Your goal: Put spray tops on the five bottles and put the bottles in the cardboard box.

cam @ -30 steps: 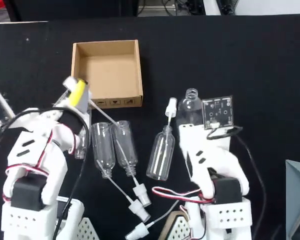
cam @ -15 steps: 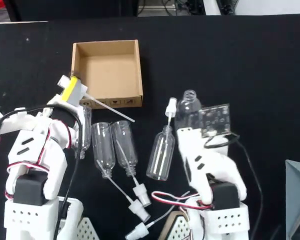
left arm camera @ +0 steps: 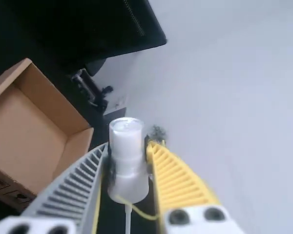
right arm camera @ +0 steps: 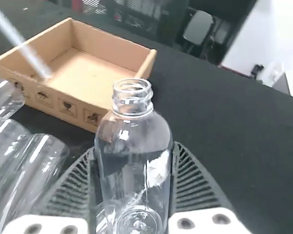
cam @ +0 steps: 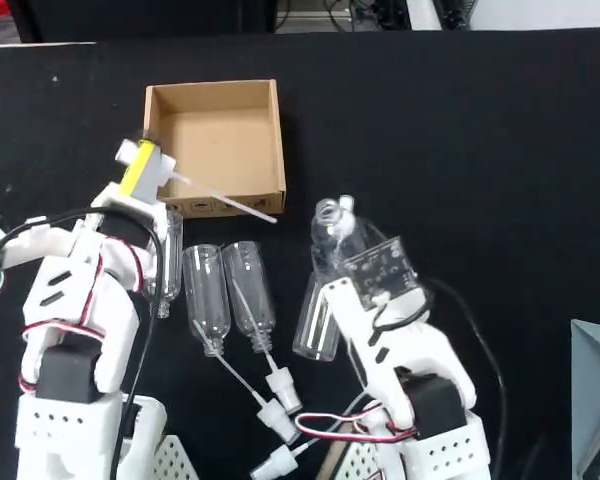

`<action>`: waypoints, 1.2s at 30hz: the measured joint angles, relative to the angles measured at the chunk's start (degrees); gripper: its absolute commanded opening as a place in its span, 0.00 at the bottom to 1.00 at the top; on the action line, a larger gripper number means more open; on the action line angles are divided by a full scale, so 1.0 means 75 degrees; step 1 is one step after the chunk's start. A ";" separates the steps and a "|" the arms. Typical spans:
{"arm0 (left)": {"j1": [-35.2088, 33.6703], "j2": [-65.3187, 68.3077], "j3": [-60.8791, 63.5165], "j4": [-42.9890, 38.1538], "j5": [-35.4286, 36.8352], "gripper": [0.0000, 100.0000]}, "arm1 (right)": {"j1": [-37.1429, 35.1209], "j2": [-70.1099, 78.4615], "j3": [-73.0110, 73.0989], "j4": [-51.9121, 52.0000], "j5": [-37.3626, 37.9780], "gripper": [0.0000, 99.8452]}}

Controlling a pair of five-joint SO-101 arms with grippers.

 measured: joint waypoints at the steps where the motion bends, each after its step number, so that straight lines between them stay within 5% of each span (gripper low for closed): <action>1: 0.0000 0.0000 0.0129 -0.0223 0.0094 0.03 | -0.0070 -0.0070 0.0047 0.0000 0.0059 0.02; 8: 0.0000 0.0023 0.0434 -0.1114 0.0164 0.03 | -0.0445 -0.0293 0.0328 0.0000 0.0410 0.02; 20: 0.0832 0.0023 0.0434 -0.1137 0.0188 0.03 | -0.0610 -0.0293 0.0328 0.0047 0.0727 0.02; 36: 0.0856 0.0023 0.0668 -0.1149 -0.0094 0.03 | -0.0610 -0.0293 0.0328 0.0047 0.0727 0.02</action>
